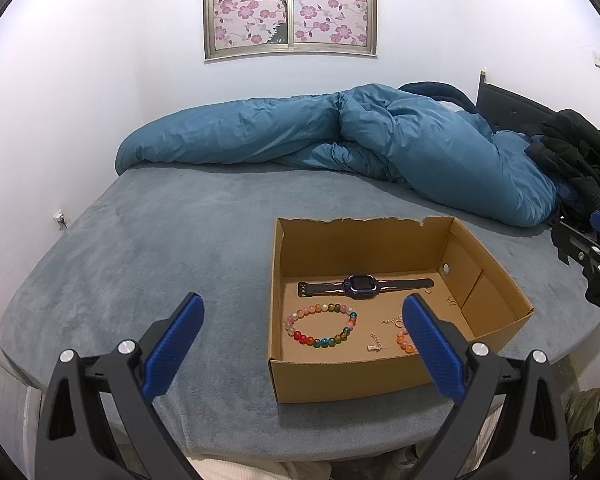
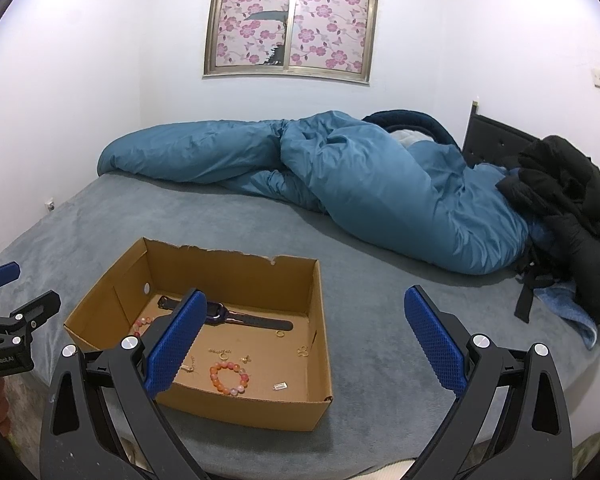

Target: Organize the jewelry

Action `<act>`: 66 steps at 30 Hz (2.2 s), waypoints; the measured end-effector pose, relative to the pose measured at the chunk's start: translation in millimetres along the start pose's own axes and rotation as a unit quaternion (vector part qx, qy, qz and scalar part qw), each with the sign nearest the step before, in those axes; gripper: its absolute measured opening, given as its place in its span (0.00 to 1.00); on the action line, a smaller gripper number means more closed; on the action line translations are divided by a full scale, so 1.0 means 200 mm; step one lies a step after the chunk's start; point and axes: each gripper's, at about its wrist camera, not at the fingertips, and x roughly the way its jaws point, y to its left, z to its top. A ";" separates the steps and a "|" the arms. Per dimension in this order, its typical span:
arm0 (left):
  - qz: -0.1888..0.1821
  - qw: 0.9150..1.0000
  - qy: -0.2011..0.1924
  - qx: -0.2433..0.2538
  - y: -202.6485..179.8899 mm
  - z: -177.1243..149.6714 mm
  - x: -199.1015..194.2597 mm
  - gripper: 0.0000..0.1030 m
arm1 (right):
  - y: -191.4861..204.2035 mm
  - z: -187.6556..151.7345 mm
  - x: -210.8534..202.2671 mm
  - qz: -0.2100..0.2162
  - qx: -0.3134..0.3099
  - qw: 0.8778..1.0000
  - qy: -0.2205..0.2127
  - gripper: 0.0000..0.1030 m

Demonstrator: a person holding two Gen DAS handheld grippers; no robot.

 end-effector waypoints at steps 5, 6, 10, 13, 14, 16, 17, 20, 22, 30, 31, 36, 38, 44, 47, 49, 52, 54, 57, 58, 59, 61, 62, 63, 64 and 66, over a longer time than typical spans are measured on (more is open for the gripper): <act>0.000 1.000 0.002 0.001 0.00 0.00 0.00 0.95 | 0.00 -0.01 0.00 0.002 -0.001 1.000 0.000 0.92; 0.000 1.000 0.003 0.002 0.00 0.00 0.00 0.95 | 0.00 -0.01 0.00 0.004 -0.002 1.000 0.000 0.92; -0.001 1.000 0.005 0.006 -0.01 -0.01 0.00 0.95 | -0.01 -0.05 0.00 0.022 -0.009 1.000 0.002 0.92; -0.001 1.000 0.007 0.010 -0.02 -0.03 0.01 0.95 | -0.01 -0.10 0.01 0.038 -0.011 0.999 0.009 0.92; 0.000 1.000 0.008 0.012 -0.03 -0.04 0.01 0.95 | -0.01 -0.11 0.01 0.042 -0.011 0.999 0.011 0.92; 0.002 1.000 0.011 0.018 -0.03 -0.06 0.02 0.95 | -0.01 -0.15 0.01 0.051 -0.013 0.998 0.017 0.92; 0.001 1.000 0.011 0.019 -0.04 -0.08 0.02 0.95 | -0.01 -0.17 0.01 0.052 -0.016 0.998 0.019 0.92; 0.002 1.000 0.012 0.025 -0.05 -0.11 0.03 0.95 | -0.01 -0.22 0.02 0.054 -0.022 0.998 0.024 0.92; 0.003 0.999 0.014 0.028 -0.05 -0.13 0.03 0.95 | -0.02 -0.24 0.02 0.059 -0.018 0.998 0.027 0.92; 0.000 0.999 0.016 0.036 -0.07 -0.19 0.03 0.95 | -0.01 -0.29 0.01 0.073 -0.016 0.997 0.028 0.92; 0.000 0.999 0.016 0.037 -0.07 -0.20 0.03 0.95 | 0.00 -0.29 0.01 0.073 -0.019 0.997 0.028 0.92; 0.003 0.999 0.012 0.040 -0.08 -0.21 0.03 0.95 | 0.01 -0.30 0.01 0.073 -0.025 0.997 0.026 0.92; 0.005 0.999 0.010 0.041 -0.08 -0.21 0.04 0.95 | 0.01 -0.30 0.01 0.074 -0.024 0.997 0.027 0.92; 0.008 0.999 0.014 0.044 -0.08 -0.23 0.06 0.95 | 0.01 -0.30 0.01 0.076 -0.023 0.997 0.022 0.92; 0.012 0.999 0.020 0.047 -0.09 -0.22 0.07 0.95 | -0.01 -0.31 0.00 0.074 -0.024 0.997 0.017 0.92; 0.016 0.998 0.022 0.048 -0.10 -0.22 0.08 0.95 | -0.02 -0.32 0.01 0.073 -0.024 0.997 0.016 0.92; 0.016 0.998 0.026 0.046 -0.11 -0.23 0.10 0.95 | -0.03 -0.34 0.02 0.068 -0.024 0.997 0.018 0.92; 0.015 0.998 0.025 0.049 -0.12 -0.23 0.10 0.95 | -0.03 -0.35 0.03 0.066 -0.028 0.997 0.020 0.92; 0.013 0.998 0.026 0.055 -0.13 -0.22 0.10 0.95 | -0.04 -0.37 0.03 0.071 -0.032 0.997 0.019 0.92; 0.011 0.998 0.028 0.056 -0.14 -0.22 0.10 0.95 | -0.05 -0.37 0.03 0.072 -0.032 0.997 0.020 0.92; 0.010 0.998 0.029 0.057 -0.14 -0.22 0.10 0.95 | -0.05 -0.38 0.03 0.073 -0.031 0.997 0.023 0.92; 0.010 0.998 0.034 0.056 -0.14 -0.22 0.11 0.95 | -0.06 -0.39 0.04 0.073 -0.028 0.997 0.029 0.92; 0.014 0.998 0.037 0.055 -0.14 -0.22 0.11 0.95 | -0.07 -0.39 0.04 0.073 -0.027 0.996 0.032 0.92; 0.022 0.997 0.044 0.055 -0.15 -0.22 0.12 0.95 | -0.07 -0.39 0.05 0.071 -0.026 0.996 0.037 0.92; 0.026 0.997 0.050 0.055 -0.15 -0.22 0.13 0.95 | -0.07 -0.40 0.05 0.070 -0.023 0.996 0.041 0.92; 0.036 0.996 0.067 0.052 -0.15 -0.22 0.15 0.95 | -0.08 -0.40 0.05 0.070 -0.015 0.996 0.055 0.92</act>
